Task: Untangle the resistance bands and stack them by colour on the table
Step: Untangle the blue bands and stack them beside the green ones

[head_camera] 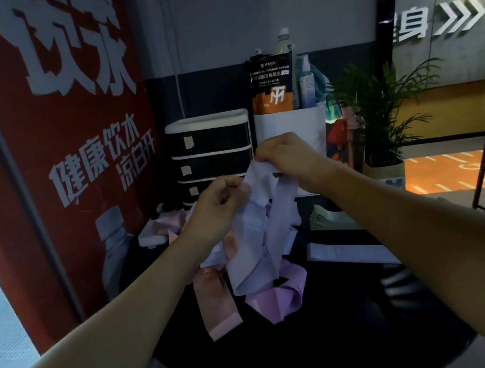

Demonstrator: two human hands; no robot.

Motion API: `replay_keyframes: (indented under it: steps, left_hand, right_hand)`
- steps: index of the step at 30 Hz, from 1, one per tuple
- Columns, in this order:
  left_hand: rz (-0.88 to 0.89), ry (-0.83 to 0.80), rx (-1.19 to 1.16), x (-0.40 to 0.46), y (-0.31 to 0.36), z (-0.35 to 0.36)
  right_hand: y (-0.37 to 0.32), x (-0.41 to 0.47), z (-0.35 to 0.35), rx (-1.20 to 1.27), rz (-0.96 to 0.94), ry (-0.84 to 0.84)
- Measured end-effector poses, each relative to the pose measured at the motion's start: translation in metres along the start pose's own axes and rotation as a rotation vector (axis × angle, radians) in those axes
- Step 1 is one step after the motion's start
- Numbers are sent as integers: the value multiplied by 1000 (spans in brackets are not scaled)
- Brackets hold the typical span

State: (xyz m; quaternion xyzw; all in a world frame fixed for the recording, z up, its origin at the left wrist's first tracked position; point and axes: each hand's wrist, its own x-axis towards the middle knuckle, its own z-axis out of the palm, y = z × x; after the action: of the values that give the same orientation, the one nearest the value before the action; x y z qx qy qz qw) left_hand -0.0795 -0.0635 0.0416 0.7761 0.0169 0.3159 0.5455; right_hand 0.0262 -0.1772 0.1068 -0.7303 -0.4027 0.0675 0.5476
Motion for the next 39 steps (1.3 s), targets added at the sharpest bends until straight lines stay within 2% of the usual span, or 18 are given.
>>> replay_keyframes:
  steps: [2, 5, 9, 12, 14, 16, 18, 21, 23, 27, 30, 33, 35, 39]
  left_hand:
    - [-38, -28, -61, 0, 0, 1]
    - [-67, 14, -119, 3, 1, 1]
    - [-82, 90, -169, 10, 6, -1]
    - [-116, 176, -266, 18, 10, 1]
    - [-113, 189, -272, 23, 13, 4]
    - [-101, 185, -293, 26, 19, 9]
    - [-86, 186, -312, 29, 26, 14]
    - [-19, 182, -117, 33, 32, 14]
    - [35, 172, 44, 36, 36, 11]
    - [68, 79, 107, 40, 48, 10]
    - [82, 30, 86, 43, 60, 13]
    - [89, 108, -1, 51, 73, 19]
    - [39, 144, -147, 57, 82, 23]
    - [-40, 185, -354, 62, 87, 29]
  right_hand:
    - [3, -2, -3, 7, -24, 0]
    - [12, -4, -10, 68, -53, 22]
    - [24, -9, -15, -16, -41, 17]
    - [20, -17, -15, -34, -126, 37]
    - [15, -22, -16, -13, -191, -18]
    - [13, -25, -12, -87, -238, -67]
    - [15, -23, -11, -191, -283, -3]
    - [11, -17, -17, -205, -321, 118]
    - [5, -16, -24, -190, -341, 137]
    - [-8, -16, -30, -211, -371, 130]
    - [-15, -17, -34, -103, -343, 178]
    - [-10, -23, -34, 57, -234, 43]
    - [2, -27, -30, -3, -151, -62]
    - [31, -38, -39, -178, -20, -103]
